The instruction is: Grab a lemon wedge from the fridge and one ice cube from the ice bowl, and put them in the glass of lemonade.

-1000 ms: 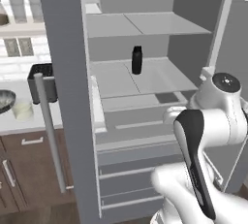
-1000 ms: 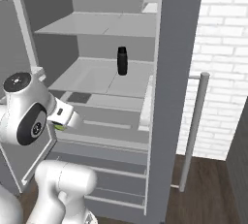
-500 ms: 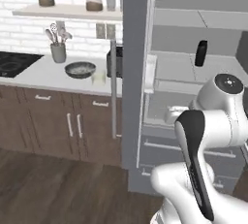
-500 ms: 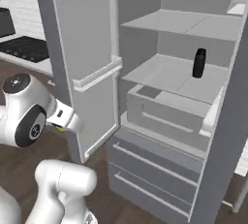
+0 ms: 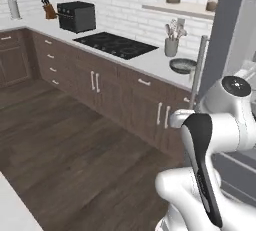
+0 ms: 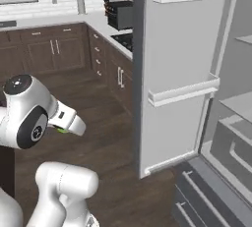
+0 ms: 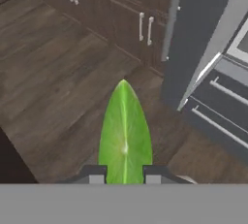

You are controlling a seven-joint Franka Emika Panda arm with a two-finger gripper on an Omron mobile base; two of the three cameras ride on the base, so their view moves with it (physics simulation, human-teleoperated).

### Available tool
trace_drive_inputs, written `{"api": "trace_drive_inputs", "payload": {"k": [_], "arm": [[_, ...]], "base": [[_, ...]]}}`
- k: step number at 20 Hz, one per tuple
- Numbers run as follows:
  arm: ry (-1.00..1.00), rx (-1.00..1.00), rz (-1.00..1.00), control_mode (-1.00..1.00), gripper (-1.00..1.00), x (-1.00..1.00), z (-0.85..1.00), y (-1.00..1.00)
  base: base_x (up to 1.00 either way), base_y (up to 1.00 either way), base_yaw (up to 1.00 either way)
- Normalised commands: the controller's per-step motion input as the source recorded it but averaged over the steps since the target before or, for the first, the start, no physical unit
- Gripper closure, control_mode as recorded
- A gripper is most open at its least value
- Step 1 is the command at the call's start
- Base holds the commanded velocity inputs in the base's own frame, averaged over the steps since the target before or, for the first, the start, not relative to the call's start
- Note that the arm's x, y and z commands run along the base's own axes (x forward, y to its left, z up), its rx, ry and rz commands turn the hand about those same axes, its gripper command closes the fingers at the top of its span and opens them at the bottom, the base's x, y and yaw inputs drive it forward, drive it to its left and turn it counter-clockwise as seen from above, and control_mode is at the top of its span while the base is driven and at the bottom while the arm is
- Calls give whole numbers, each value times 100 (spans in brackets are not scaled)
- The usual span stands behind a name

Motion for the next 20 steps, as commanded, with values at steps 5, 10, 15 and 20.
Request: {"api": "trace_drive_inputs", "payload": {"k": [5, 10, 15, 20], "arm": [[0, 0, 0, 100, 100, 0, 0, 0], [0, 0, 0, 100, 100, 0, 0, 0], [0, 0, 0, 100, 100, 0, 0, 0], [0, 0, 0, 100, 100, 0, 0, 0]], "base": [[60, 10, 55], [100, 2, 30], [100, -20, 1], [100, -33, -22]]}}
